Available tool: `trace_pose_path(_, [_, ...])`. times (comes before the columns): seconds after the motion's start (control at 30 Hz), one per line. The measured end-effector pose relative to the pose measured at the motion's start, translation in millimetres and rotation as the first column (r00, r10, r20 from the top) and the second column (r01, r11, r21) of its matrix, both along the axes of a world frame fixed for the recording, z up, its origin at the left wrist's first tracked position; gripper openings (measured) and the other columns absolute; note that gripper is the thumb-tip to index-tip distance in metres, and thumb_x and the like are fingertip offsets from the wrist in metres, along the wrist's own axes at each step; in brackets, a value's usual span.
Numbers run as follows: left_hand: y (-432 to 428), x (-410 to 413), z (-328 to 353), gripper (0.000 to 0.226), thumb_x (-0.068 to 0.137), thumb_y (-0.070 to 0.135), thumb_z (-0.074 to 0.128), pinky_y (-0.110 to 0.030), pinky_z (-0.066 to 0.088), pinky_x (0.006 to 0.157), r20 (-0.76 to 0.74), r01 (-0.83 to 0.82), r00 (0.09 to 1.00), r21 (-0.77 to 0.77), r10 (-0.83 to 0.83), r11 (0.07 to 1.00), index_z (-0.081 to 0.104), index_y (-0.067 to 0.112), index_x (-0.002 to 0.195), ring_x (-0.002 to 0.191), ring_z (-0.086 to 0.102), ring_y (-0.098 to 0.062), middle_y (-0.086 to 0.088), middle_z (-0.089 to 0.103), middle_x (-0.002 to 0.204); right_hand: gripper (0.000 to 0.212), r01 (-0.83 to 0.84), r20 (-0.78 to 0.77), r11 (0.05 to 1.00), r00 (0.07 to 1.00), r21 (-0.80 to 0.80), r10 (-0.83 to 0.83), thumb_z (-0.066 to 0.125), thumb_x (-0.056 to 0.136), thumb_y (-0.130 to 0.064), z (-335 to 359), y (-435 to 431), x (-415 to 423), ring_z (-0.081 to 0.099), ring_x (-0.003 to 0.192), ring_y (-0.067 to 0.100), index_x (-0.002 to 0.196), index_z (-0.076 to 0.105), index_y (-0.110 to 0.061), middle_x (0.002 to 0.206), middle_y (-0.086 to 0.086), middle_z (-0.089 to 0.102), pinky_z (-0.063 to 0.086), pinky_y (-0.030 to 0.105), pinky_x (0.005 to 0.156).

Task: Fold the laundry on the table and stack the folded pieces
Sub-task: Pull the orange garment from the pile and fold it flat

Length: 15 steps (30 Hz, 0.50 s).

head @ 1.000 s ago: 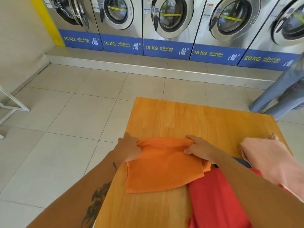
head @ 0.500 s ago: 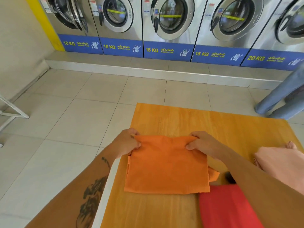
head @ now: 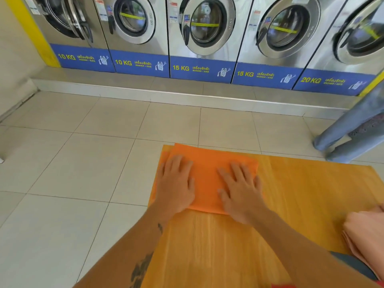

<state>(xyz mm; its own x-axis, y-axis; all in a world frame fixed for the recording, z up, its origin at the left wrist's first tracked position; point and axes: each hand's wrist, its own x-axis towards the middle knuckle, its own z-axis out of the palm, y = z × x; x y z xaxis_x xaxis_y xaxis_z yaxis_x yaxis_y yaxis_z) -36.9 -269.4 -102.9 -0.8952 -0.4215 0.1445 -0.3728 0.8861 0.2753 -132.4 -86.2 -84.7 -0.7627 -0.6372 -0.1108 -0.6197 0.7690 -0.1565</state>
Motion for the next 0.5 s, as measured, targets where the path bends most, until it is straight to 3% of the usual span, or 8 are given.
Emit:
trace_pose_path(0.07, [8.4,10.2,-18.1,0.063,0.096,0.049,0.02,-0.052,0.01,0.12,0.078,-0.008,0.997,-0.11,0.017,0.994,0.026,0.027,0.154,0.149,0.015,-0.026,-0.007,0.022,0.162,0.067,-0.002,0.051,0.999,0.999,0.035,0.0,0.016,0.092,-0.065,-19.3,7.4,8.9,-0.013,0.153,0.026,0.155,-0.003,-0.047,0.167,-0.004,-0.014,0.004,0.063,0.119])
trace_pose_path(0.17, [8.1,15.8,-23.8,0.067,0.094,0.055,0.018,-0.055,0.0,0.119,0.106,-0.117,0.986,-0.088,0.126,0.989,0.017,0.029,0.156,0.151,0.008,-0.027,-0.008,0.015,0.164,0.069,0.005,0.073,0.999,0.997,0.043,-0.008,0.014,0.089,-0.068,-21.2,10.9,1.6,-0.015,0.152,0.024,0.153,-0.005,-0.05,0.166,-0.007,-0.018,0.002,0.064,0.119])
trace_pose_path(0.33, [5.1,16.6,-12.3,0.069,0.095,0.058,0.013,-0.056,0.004,0.12,0.251,-0.113,0.962,-0.003,0.11,0.994,-0.002,0.032,0.157,0.151,-0.003,-0.026,-0.005,-0.002,0.166,0.07,-0.022,0.222,0.993,0.975,0.112,-0.003,0.037,0.094,-0.057,9.0,14.2,-9.3,-0.013,0.153,0.024,0.154,0.003,-0.047,0.167,-0.006,-0.016,0.0,0.069,0.116])
trace_pose_path(0.4, [8.1,16.9,2.1,0.068,0.097,0.055,0.02,-0.055,0.004,0.12,0.299,-0.14,0.947,0.047,0.12,0.989,0.004,0.028,0.157,0.151,-0.001,-0.026,-0.006,-0.001,0.166,0.07,0.019,0.3,0.996,0.953,0.082,-0.042,0.044,0.095,-0.049,26.4,33.9,-7.6,-0.006,0.154,0.022,0.156,0.01,-0.041,0.168,-0.005,-0.007,0.003,0.065,0.119])
trace_pose_path(0.5, [36.5,28.9,31.5,0.056,0.096,0.04,0.036,-0.049,0.019,0.118,0.177,-0.177,0.972,0.13,0.153,0.976,0.033,0.017,0.147,0.144,0.024,-0.029,-0.01,0.025,0.158,0.065,0.042,0.357,0.999,0.933,-0.003,-0.039,0.05,0.095,-0.041,48.6,88.5,7.0,0.009,0.153,0.019,0.154,0.024,-0.037,0.167,-0.004,0.013,0.019,0.053,0.12])
